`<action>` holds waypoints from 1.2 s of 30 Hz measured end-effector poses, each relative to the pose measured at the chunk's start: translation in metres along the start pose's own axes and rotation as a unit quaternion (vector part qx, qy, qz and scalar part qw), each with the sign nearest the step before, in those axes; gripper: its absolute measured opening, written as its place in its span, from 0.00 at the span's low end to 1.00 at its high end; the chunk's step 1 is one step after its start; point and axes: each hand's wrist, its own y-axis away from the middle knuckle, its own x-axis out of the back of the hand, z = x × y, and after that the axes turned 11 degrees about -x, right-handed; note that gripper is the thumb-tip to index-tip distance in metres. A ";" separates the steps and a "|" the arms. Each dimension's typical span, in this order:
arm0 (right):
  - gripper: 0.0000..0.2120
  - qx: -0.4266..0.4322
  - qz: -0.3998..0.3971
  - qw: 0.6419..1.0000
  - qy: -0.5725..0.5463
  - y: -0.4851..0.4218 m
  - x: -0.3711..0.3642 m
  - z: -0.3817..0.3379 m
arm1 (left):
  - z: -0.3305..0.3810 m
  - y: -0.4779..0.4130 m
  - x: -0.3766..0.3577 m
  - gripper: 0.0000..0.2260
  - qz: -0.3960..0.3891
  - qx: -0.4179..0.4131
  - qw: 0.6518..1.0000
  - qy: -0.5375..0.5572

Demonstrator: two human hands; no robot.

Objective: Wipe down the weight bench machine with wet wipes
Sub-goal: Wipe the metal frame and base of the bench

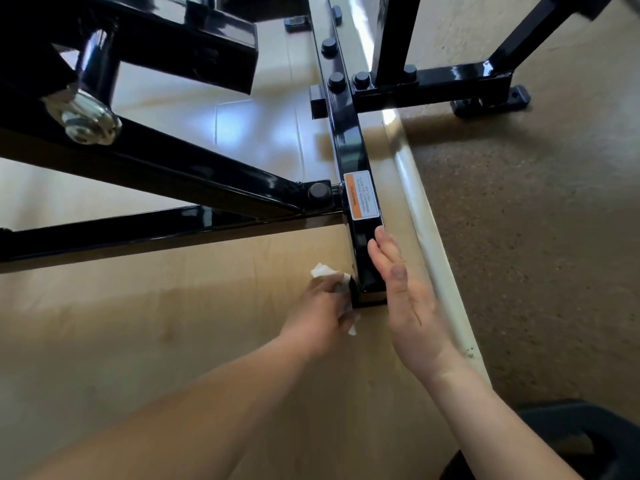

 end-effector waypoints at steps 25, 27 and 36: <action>0.27 -0.106 0.040 0.980 -0.164 0.023 0.006 0.008 | 0.112 0.015 0.023 0.25 0.242 0.129 0.838 0.472; 0.18 -0.112 0.076 0.981 -0.140 0.026 0.007 0.006 | 0.102 0.007 0.032 0.25 0.222 0.147 0.836 0.481; 0.08 -0.218 0.010 0.952 -0.216 0.042 -0.009 0.025 | 0.127 0.044 -0.002 0.18 0.261 0.228 0.727 0.593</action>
